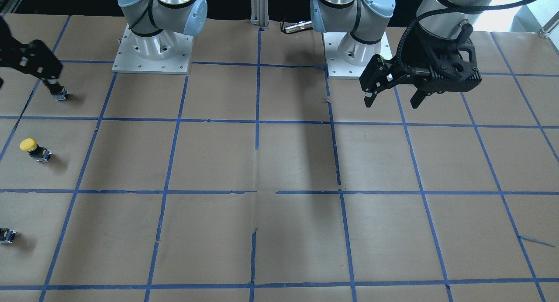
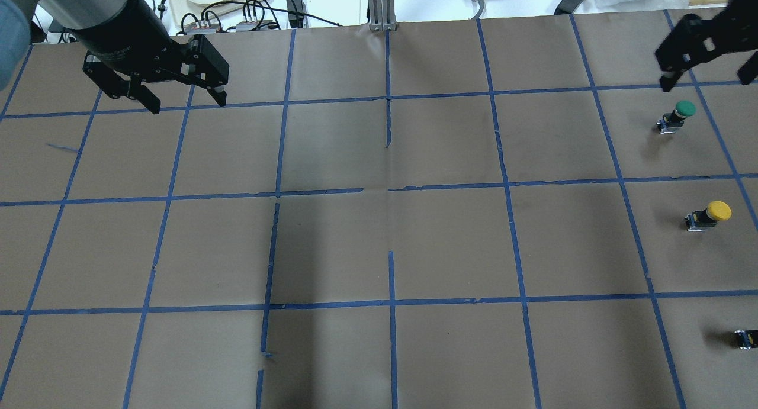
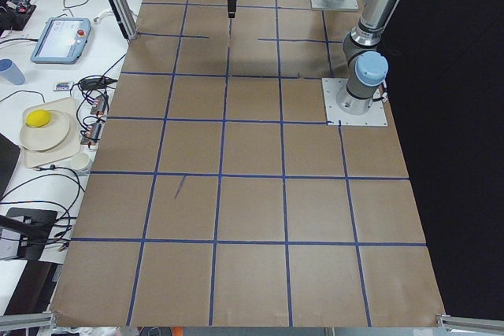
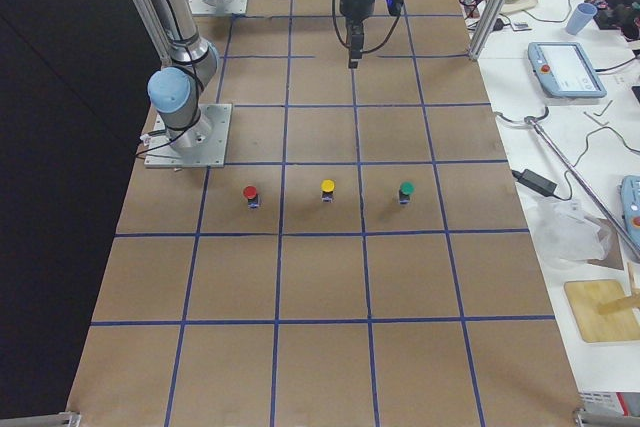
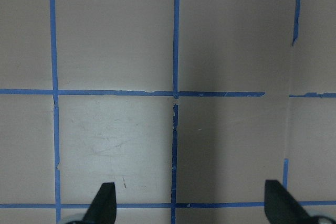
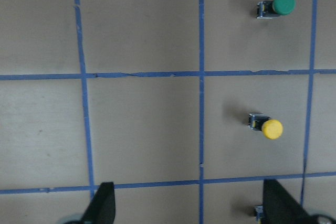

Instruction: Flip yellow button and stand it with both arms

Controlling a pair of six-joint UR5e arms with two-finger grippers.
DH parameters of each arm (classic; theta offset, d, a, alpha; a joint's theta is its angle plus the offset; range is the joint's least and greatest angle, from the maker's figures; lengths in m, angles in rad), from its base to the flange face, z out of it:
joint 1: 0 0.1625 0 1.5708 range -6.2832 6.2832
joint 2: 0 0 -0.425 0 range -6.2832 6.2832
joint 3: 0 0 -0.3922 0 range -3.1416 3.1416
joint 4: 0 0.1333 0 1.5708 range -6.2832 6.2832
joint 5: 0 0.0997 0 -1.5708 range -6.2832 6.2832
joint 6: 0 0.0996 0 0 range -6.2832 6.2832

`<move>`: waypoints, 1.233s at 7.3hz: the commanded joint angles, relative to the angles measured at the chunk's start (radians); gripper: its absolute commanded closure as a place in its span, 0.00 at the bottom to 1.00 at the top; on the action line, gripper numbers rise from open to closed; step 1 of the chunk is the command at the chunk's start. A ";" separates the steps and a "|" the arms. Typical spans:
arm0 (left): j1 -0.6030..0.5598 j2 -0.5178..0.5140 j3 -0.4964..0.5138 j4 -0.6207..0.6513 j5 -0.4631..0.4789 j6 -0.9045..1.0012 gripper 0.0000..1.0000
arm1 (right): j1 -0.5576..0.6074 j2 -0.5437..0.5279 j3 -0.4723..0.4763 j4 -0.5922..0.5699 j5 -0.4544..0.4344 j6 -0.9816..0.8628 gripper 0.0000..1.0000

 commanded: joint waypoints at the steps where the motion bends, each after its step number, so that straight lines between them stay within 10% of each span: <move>1: 0.000 -0.001 -0.001 0.000 -0.001 -0.013 0.00 | 0.177 0.047 -0.024 -0.005 0.027 0.263 0.00; 9: 0.000 -0.003 -0.003 0.000 -0.002 -0.033 0.00 | 0.254 0.109 -0.075 -0.002 0.023 0.310 0.00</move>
